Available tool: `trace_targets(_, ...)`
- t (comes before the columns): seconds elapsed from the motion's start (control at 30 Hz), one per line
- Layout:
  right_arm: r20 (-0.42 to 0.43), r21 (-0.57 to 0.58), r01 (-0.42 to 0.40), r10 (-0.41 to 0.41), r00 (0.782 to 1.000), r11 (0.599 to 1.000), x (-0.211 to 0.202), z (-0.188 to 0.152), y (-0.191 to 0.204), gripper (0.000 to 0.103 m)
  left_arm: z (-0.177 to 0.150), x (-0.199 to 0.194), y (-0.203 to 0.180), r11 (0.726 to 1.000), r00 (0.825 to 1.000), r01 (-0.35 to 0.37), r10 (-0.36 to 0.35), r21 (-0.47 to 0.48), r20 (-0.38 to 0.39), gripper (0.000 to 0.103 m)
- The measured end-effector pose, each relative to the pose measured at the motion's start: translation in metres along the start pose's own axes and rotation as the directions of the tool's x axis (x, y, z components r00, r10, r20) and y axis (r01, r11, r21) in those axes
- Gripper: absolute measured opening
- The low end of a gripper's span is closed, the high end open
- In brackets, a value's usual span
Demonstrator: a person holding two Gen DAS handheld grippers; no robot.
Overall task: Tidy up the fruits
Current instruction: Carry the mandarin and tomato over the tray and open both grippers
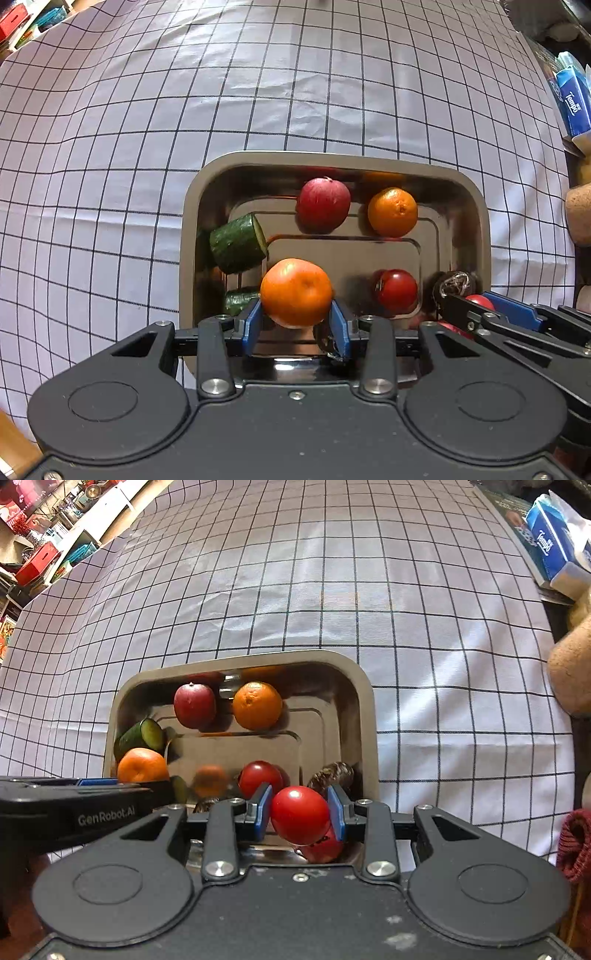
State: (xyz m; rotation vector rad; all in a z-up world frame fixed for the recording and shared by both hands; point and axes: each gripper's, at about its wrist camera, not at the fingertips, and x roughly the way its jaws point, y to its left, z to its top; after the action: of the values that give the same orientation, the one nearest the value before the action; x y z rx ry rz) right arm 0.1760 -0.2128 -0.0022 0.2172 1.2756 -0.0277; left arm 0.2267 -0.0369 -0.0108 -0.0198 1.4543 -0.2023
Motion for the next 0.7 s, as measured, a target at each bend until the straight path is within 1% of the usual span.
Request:
trace_targets(0.13, 0.009, -0.004, -0.004, 0.004, 1.000, 1.000, 0.002, 0.003, 0.002, 0.036, 0.002, -0.004, 0.001, 1.000, 1.000, 0.007, -0.007, 0.001, 0.020, 0.049)
trace_targets(0.3, 0.021, -0.005, -0.003, 0.003, 1.000, 1.000, 0.001, 0.005, 0.003, 0.036, 0.000, -0.007, 0.003, 0.999, 0.999, 0.028, -0.028, -0.016, 0.019, 0.049)
trace_targets(0.47, 0.021, 0.002, -0.004, 0.004, 1.000, 1.000, -0.002, 0.001, 0.002, 0.036, -0.011, -0.013, -0.001, 1.000, 0.999, 0.004, -0.004, 0.001, 0.044, 0.049)
trace_targets(0.7, 0.014, -0.003, -0.003, 0.003, 1.000, 1.000, -0.008, -0.016, 0.002, 0.036, -0.030, -0.025, 0.001, 1.000, 0.997, -0.016, 0.015, 0.007, 0.082, 0.049)
